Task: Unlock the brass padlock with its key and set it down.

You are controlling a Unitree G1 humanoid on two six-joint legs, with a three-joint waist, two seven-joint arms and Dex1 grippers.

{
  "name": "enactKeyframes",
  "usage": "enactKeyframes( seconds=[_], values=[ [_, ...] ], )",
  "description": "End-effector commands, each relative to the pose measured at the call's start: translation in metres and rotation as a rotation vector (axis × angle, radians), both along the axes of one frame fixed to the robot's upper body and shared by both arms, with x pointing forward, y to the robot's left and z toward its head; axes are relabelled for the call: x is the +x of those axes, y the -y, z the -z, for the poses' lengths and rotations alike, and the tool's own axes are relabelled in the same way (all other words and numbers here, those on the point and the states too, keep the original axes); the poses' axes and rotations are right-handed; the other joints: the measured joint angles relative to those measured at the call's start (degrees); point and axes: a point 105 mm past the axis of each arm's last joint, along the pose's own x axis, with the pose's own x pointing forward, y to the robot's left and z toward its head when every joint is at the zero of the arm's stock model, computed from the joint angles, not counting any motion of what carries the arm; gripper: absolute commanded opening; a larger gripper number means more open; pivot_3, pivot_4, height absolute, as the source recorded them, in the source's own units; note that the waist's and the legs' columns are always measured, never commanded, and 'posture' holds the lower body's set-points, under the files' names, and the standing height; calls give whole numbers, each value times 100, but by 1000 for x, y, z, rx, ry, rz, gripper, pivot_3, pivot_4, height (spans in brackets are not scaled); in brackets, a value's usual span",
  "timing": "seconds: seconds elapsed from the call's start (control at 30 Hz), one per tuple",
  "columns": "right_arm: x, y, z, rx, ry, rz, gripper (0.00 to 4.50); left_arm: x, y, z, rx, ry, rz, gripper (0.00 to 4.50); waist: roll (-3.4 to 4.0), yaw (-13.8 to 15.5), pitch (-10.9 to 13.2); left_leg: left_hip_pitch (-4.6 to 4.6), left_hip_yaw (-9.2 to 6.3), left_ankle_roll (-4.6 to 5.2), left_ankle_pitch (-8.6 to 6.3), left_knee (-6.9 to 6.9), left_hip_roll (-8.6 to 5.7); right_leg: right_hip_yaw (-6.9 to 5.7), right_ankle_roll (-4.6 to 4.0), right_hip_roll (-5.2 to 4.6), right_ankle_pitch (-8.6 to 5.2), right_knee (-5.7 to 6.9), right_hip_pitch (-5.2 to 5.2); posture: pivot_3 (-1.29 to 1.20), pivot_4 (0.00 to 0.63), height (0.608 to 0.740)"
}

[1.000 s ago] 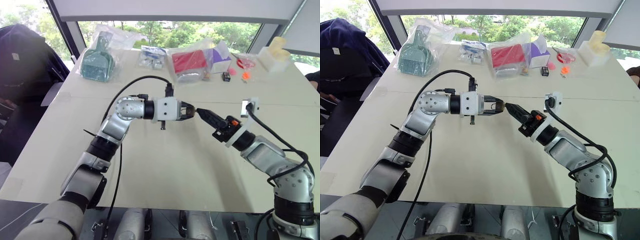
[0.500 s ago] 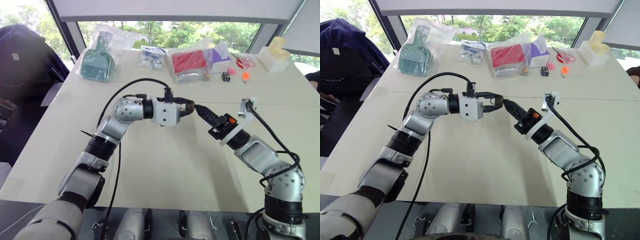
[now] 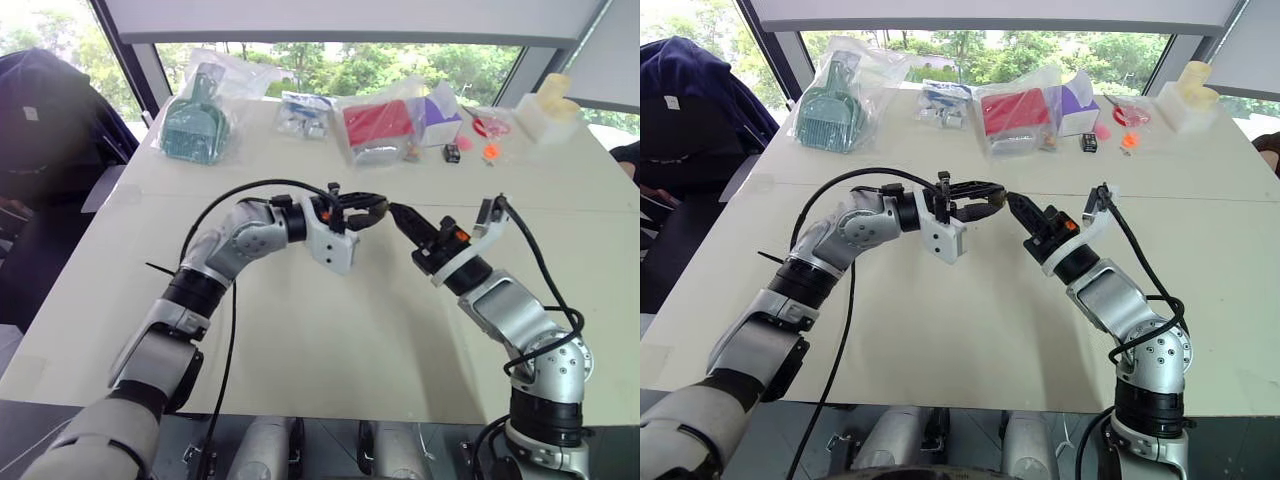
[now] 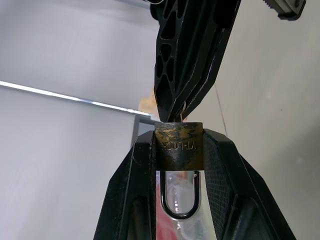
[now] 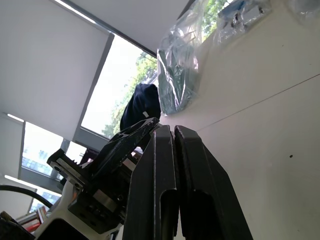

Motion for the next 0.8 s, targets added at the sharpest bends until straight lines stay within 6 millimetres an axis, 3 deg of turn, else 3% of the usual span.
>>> enactKeyframes(
  seconds=[0.03, 0.07, 0.17, 0.4, 0.8],
  values=[
    [5, 10, 7, -33, -29, 63, 65, -9, 6, -34, -91, 76, 68, 701, 0, -2, 0, 0, 1, 0, 0, 0, 0, 0, 0, 0, 0, 0, 0, 0, 150, 735],
    [5, 12, 4, -60, 4, 76, 65, -6, 5, -30, -82, 24, 60, 701, 0, -3, 0, 0, 2, 0, 0, 0, 0, 0, 0, 0, 0, 0, 0, 0, 150, 735],
    [2, 21, -7, -182, 112, 100, 936, 2, 3, -24, -60, -107, 51, 701, 0, 12, 0, 0, 4, 0, 0, 1, 0, 0, 0, 0, 0, 0, 0, 0, 150, 735],
    [-10, 24, -22, -431, 298, -17, 4453, 7, 2, -31, -45, -153, 58, 701, 0, -7, 1, 0, 6, 1, 0, 0, 1, 1, 1, 1, 0, -4, 1, 0, 150, 735],
    [-4, 10, -21, -452, 347, -86, 4453, -11, 8, -24, -48, -158, 128, 701, 0, 17, 1, 3, 6, 0, 0, 0, 6, 1, 2, 4, 0, -4, 2, 0, 150, 735]
  ],
)
